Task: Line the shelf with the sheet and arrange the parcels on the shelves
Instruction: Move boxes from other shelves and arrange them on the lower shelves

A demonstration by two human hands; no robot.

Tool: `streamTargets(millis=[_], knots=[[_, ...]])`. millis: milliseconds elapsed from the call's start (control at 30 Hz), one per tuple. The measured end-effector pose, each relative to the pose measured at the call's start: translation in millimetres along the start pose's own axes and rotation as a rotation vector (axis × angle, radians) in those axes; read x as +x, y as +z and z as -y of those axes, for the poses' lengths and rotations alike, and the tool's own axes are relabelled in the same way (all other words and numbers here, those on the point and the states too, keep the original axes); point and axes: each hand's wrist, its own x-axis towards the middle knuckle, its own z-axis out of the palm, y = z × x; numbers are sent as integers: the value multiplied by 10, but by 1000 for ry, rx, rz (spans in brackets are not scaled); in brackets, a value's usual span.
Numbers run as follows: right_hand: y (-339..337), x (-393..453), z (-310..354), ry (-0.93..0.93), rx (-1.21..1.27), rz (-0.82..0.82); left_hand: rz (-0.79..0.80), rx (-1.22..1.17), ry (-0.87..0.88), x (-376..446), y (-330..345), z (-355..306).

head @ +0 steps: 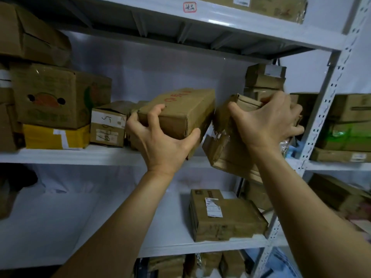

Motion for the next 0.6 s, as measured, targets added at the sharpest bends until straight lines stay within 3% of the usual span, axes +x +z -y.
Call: streamTargets(millis=[133,333,600], knots=[[-166,-136,-340,31,-67,52,43,12,12,-301,-26,-55],[-267,-442,-881,123,-201,188,258,117,-44,-853,-163,74],[283,-1197,-1559,320,-257,439,528,379,-127,-1422,-302,846]])
